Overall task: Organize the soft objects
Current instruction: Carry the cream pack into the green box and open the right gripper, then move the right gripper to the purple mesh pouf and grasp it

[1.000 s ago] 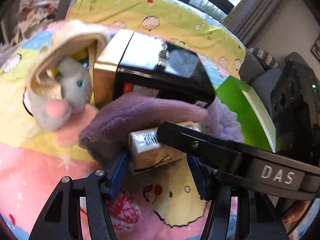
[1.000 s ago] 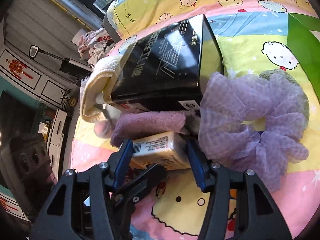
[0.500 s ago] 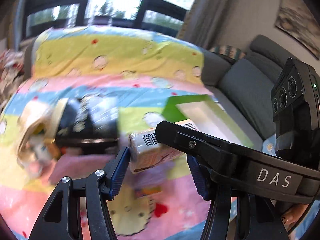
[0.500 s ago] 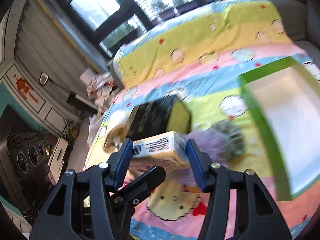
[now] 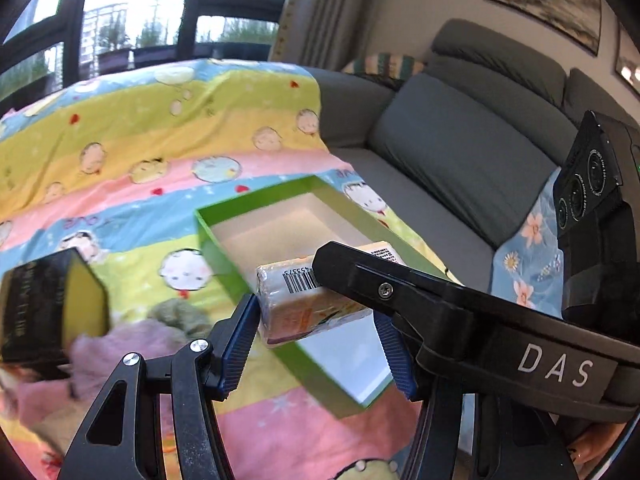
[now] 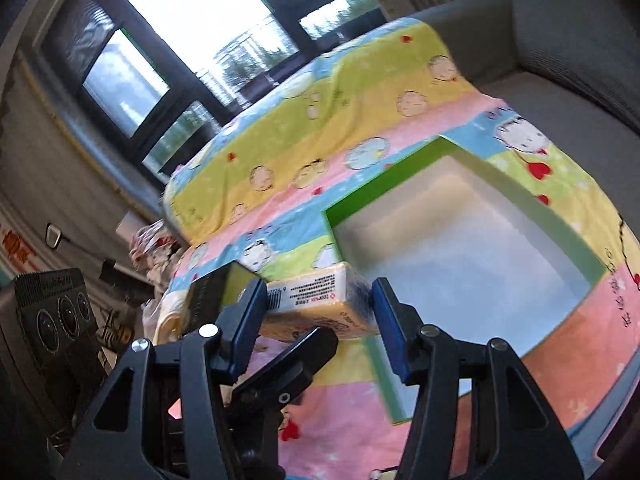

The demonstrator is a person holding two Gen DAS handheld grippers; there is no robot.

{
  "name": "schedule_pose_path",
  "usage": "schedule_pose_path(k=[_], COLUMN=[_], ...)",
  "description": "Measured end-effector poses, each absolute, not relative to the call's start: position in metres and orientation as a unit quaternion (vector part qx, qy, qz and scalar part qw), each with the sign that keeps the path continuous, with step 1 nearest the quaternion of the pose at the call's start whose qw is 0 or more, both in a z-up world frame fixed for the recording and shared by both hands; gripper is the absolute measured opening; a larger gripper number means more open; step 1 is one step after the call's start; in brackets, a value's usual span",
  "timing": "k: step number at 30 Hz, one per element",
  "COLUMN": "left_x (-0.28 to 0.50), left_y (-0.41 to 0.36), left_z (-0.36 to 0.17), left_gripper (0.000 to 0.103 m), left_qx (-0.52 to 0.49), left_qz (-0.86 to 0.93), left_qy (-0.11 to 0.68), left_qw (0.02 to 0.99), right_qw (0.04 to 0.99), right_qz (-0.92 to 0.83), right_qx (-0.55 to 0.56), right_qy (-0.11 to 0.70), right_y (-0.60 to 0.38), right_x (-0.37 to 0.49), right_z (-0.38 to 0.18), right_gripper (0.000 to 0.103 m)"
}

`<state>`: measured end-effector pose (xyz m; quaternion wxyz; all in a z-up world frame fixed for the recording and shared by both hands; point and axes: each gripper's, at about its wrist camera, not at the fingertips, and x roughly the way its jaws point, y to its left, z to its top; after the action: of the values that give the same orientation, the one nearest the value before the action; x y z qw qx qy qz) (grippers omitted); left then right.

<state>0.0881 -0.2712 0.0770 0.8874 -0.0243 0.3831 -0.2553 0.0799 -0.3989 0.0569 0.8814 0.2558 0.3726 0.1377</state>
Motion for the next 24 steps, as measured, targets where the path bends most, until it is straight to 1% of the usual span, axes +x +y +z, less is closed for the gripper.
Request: schedule_pose_path(k=[7, 12, 13, 14, 15, 16, 17, 19, 20, 22, 24], left_x=[0.105, 0.110, 0.111, 0.111, 0.111, 0.110, 0.109, 0.106, 0.105, 0.099, 0.092], left_y=[-0.298, -0.305, -0.306, -0.306, -0.305, -0.303, -0.299, -0.290, -0.284, -0.270, -0.254], left_z=[0.052, 0.043, 0.042, 0.042, 0.043, 0.045, 0.047, 0.055, 0.059, 0.068, 0.078], left_gripper=[0.060, 0.060, 0.060, 0.060, 0.060, 0.060, 0.060, 0.060, 0.062, 0.071, 0.072], left_qx=[-0.028, -0.041, -0.044, -0.047, -0.049, -0.052, -0.056, -0.065, -0.069, -0.075, -0.073], left_qz=[-0.277, -0.294, -0.295, -0.296, -0.295, -0.294, -0.294, -0.293, -0.290, -0.280, -0.269], left_qy=[0.419, 0.435, 0.438, 0.442, 0.444, 0.446, 0.446, 0.443, 0.440, 0.432, 0.421], left_qw=[0.864, 0.850, 0.848, 0.846, 0.845, 0.844, 0.843, 0.844, 0.847, 0.854, 0.863], right_qw=[0.870, 0.869, 0.870, 0.870, 0.871, 0.875, 0.878, 0.884, 0.886, 0.891, 0.894], right_qz=[0.099, 0.076, 0.072, 0.066, 0.059, 0.048, 0.042, 0.035, 0.033, 0.033, 0.036], right_qx=[0.280, 0.288, 0.288, 0.287, 0.284, 0.278, 0.274, 0.269, 0.269, 0.263, 0.256], right_qy=[0.393, 0.395, 0.394, 0.395, 0.396, 0.393, 0.389, 0.379, 0.376, 0.369, 0.366], right_y=[-0.423, -0.433, -0.434, -0.434, -0.435, -0.435, -0.435, -0.436, -0.436, -0.433, -0.429], right_x=[0.087, 0.086, 0.085, 0.084, 0.083, 0.081, 0.079, 0.074, 0.071, 0.065, 0.061], right_z=[0.032, 0.027, 0.027, 0.027, 0.028, 0.031, 0.034, 0.040, 0.044, 0.053, 0.060], right_gripper=[0.053, 0.055, 0.056, 0.064, 0.068, 0.079, 0.085, 0.086, 0.086, 0.086, 0.088])
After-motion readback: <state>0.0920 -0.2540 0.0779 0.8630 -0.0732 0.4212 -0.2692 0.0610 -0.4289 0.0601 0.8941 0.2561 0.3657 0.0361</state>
